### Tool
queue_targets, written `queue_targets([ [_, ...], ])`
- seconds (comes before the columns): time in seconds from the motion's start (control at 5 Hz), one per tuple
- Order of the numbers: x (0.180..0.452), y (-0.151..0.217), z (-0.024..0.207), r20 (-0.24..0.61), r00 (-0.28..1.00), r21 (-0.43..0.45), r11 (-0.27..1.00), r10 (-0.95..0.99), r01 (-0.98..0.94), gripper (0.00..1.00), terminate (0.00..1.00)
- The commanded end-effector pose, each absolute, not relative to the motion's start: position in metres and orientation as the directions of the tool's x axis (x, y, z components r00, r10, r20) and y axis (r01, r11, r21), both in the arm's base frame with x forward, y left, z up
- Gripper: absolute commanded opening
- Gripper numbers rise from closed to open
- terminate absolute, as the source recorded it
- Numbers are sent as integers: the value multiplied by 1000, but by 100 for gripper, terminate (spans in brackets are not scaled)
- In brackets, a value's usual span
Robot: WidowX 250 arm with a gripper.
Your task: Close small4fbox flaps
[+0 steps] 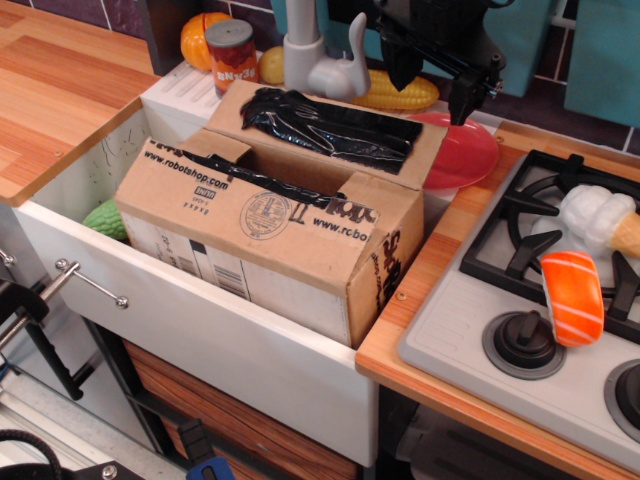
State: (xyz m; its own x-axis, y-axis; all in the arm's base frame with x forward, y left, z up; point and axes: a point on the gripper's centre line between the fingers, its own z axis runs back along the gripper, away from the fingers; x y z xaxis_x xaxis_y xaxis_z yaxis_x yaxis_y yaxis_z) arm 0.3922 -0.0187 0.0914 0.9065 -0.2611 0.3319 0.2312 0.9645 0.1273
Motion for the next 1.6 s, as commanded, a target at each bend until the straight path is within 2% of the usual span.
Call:
queue_targets([
  [0.0, 392, -19, 91, 332, 906, 127, 965, -261, 231, 100, 0],
  [0.2, 400, -17, 88, 365, 893, 138, 964, -264, 228, 100, 0],
  [0.8, 417, -28, 71, 431, 870, 96, 971, -239, 219, 100, 0],
  [1.0, 441, -34, 76, 443, 860, 118, 967, -254, 225, 100, 0],
  [1.4, 454, -37, 71, 429, 874, 67, 973, -228, 221, 100, 0],
])
